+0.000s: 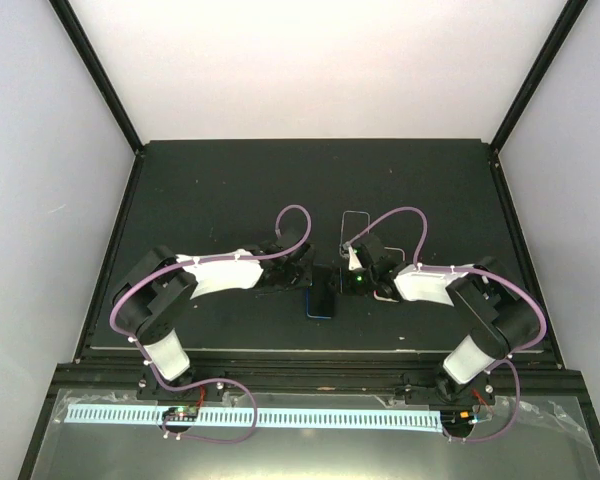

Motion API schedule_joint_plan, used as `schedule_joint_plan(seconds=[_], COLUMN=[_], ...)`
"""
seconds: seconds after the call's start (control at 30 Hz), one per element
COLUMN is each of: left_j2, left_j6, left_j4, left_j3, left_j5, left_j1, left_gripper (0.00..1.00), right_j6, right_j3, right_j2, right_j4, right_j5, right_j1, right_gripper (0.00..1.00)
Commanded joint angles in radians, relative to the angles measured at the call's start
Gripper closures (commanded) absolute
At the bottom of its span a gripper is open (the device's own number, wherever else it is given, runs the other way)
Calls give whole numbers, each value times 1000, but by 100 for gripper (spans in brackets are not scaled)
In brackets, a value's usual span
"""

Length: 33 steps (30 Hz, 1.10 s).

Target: Put the phone into the phone case

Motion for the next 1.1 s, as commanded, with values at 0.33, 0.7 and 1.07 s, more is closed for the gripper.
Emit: schedule_joint_plan(seconds=[0.33, 0.7, 1.07], left_j2=[-136, -116, -131], left_j6=[-13, 0, -4], left_j4=[-9, 32, 124], left_j3=[-91, -137, -226], left_j5=[88, 100, 144], left_j1=[-10, -7, 23], left_gripper=[65, 69, 82], right_j6=[65, 100, 155], right_j3=[-59, -82, -36], right_j2=[-82, -61, -24], right_j4=[-1, 22, 77], right_j5=[-76, -90, -166], right_j1=[3, 5, 9], right_gripper=[67, 62, 58])
